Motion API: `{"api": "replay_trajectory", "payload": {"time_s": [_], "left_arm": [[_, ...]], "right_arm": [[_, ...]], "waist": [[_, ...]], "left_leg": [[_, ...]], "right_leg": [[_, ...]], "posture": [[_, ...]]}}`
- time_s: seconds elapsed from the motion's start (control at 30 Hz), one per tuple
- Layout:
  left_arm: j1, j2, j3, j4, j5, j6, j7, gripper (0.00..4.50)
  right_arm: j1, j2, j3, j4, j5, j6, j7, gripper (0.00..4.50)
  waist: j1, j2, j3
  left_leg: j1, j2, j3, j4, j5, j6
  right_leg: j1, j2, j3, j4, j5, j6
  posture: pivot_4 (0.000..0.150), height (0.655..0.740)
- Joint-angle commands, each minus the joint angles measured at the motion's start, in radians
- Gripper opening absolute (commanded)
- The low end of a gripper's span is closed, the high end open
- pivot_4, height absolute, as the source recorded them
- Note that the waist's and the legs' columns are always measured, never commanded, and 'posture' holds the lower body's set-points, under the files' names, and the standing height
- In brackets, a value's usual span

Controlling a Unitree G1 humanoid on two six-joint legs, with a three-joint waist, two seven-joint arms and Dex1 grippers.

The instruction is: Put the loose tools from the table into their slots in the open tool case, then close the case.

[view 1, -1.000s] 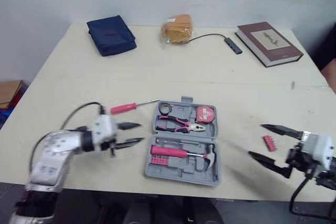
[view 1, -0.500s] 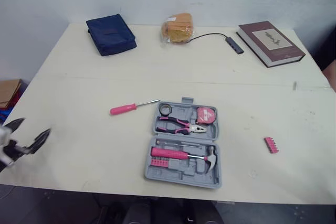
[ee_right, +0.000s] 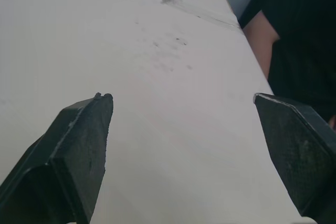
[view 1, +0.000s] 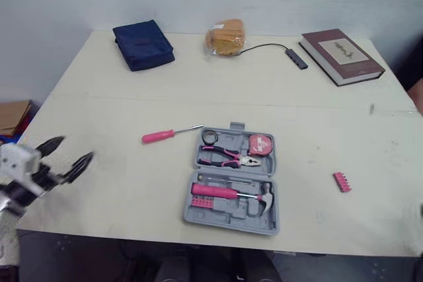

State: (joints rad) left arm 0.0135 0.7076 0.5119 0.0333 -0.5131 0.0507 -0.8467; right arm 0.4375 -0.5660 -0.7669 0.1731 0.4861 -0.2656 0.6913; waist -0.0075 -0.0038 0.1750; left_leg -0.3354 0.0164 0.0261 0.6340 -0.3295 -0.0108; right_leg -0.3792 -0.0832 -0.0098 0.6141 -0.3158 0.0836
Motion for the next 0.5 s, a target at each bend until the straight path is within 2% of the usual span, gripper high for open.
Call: {"api": "replay_trajectory", "payload": {"time_s": [0.03, 0.13, 0.2, 0.3, 0.5], "left_arm": [[-0.008, -0.002, -0.079, -0.150, -0.046, 0.071, -0.028, 4.47], [-0.068, -0.026, -0.216, -0.312, -0.093, 0.159, -0.036, 4.47], [-0.097, -0.036, -0.282, -0.393, -0.119, 0.210, -0.040, 4.47], [-0.127, -0.049, -0.348, -0.479, -0.172, 0.287, -0.039, 4.47], [-0.132, -0.038, -0.443, -0.567, -0.189, 0.360, -0.070, 4.47]], "right_arm": [[0.029, 0.029, 0.036, -0.267, 0.089, 0.151, -0.067, 4.50], [0.065, 0.016, 0.152, -0.482, 0.090, 0.356, -0.129, 4.50], [0.076, -0.004, 0.195, -0.546, 0.101, 0.443, -0.132, 4.50], [0.064, -0.029, 0.215, -0.555, 0.098, 0.484, -0.093, 4.50], [-0.004, -0.067, 0.275, -0.472, 0.052, 0.558, -0.072, 4.50]], "waist": [[-0.007, 0.001, 0.000], [-0.017, 0.001, 0.000], [-0.017, 0.000, 0.000], [-0.017, 0.000, 0.000], [-0.020, -0.001, 0.001]], "left_leg": [[0.000, 0.000, 0.000, -0.002, 0.001, 0.002], [-0.001, 0.001, 0.000, -0.004, 0.002, 0.002], [-0.003, 0.001, 0.000, -0.003, 0.002, 0.002], [-0.004, 0.000, 0.000, -0.002, 0.002, 0.002], [-0.002, 0.001, 0.001, -0.001, 0.003, 0.003]], "right_leg": [[0.000, 0.000, 0.000, -0.001, 0.000, 0.000], [-0.003, 0.001, 0.000, -0.001, -0.001, -0.001], [-0.004, 0.001, -0.001, 0.000, -0.001, 0.000], [-0.004, 0.002, -0.001, -0.001, -0.001, 0.000], [-0.004, 0.005, 0.000, 0.001, -0.001, 0.000]], "posture": [[0.150, 0.7400], [0.150, 0.7400], [0.150, 0.7400], [0.150, 0.7400], [0.150, 0.7400]]}}
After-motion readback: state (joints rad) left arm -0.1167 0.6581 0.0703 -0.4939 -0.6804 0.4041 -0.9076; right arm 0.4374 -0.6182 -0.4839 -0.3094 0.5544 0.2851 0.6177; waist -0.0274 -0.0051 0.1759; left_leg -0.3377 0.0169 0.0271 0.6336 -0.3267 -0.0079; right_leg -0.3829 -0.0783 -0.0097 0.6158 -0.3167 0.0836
